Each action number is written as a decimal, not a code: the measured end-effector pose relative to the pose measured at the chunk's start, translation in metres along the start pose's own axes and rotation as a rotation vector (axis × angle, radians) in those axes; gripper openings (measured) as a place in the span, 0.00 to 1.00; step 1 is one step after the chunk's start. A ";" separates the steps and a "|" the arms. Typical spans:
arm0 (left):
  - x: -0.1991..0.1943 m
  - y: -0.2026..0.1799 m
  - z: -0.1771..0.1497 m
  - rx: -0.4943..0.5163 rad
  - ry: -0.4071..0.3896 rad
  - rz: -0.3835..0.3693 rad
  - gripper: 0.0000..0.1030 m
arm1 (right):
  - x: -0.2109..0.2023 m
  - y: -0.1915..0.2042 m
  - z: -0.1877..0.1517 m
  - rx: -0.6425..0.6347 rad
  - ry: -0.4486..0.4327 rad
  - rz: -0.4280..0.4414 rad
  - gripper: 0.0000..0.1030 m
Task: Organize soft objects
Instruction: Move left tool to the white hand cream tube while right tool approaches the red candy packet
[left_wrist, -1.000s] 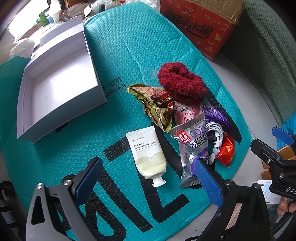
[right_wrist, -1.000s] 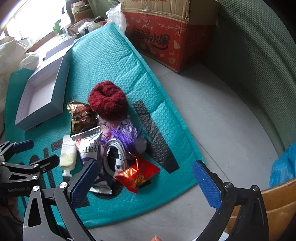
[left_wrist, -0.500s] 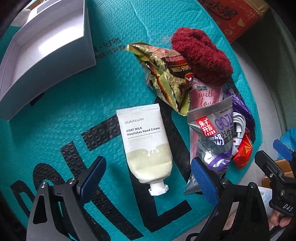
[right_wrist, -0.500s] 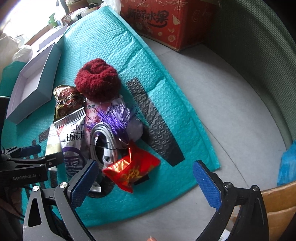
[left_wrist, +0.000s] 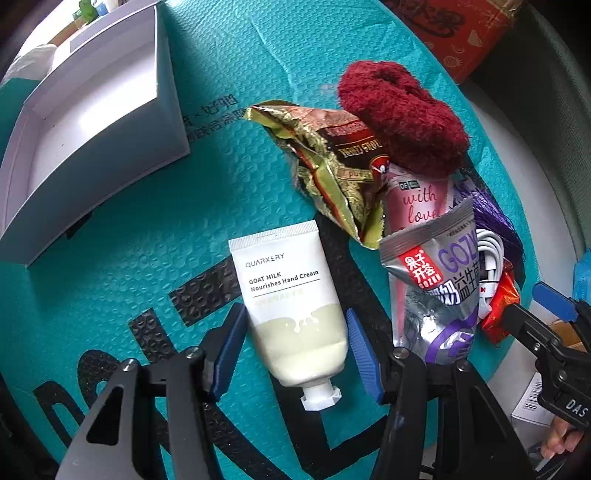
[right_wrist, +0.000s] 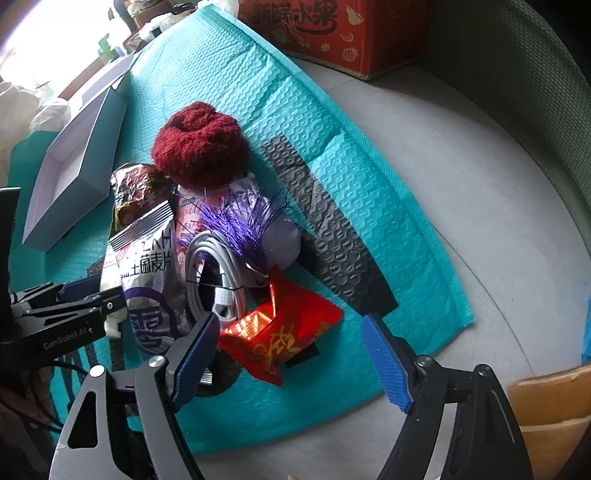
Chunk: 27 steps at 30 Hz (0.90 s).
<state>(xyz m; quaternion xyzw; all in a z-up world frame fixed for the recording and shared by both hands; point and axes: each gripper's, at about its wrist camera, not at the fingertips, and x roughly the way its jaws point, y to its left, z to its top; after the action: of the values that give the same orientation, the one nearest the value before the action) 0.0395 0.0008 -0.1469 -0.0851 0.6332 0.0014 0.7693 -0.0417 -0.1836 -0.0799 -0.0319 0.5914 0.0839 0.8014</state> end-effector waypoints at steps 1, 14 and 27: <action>0.000 -0.001 0.001 -0.004 -0.002 -0.010 0.53 | 0.002 -0.001 -0.001 0.010 0.007 0.008 0.72; -0.023 0.001 -0.048 0.002 -0.008 -0.035 0.53 | 0.006 -0.011 -0.002 0.054 0.008 0.055 0.23; -0.050 0.022 -0.085 -0.023 -0.023 -0.028 0.53 | 0.025 -0.003 -0.002 0.075 0.045 0.050 0.32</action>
<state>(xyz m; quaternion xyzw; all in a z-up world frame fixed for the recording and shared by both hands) -0.0553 0.0167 -0.1164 -0.1030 0.6230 -0.0011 0.7754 -0.0360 -0.1849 -0.1049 0.0111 0.6125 0.0812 0.7862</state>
